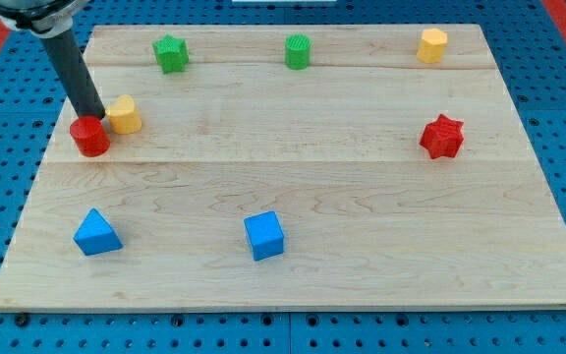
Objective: Move the red circle towards bottom right
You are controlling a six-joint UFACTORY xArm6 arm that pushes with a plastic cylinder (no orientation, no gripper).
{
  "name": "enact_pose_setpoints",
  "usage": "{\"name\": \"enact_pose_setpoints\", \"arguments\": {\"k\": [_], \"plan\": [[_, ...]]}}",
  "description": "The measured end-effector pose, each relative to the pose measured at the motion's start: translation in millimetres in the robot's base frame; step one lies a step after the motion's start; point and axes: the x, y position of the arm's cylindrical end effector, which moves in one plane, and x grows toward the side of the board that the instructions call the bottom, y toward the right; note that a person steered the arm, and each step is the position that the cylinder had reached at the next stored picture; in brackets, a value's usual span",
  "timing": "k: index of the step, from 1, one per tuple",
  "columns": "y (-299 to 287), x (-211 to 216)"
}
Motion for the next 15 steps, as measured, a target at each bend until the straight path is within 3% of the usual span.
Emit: {"name": "enact_pose_setpoints", "arguments": {"k": [1,3,5,6,8,9,11,12,15], "plan": [[-28,15],[105,35],[-12,38],[36,75],[246,78],[201,86],[348,112],[360,151],[390,145]]}}
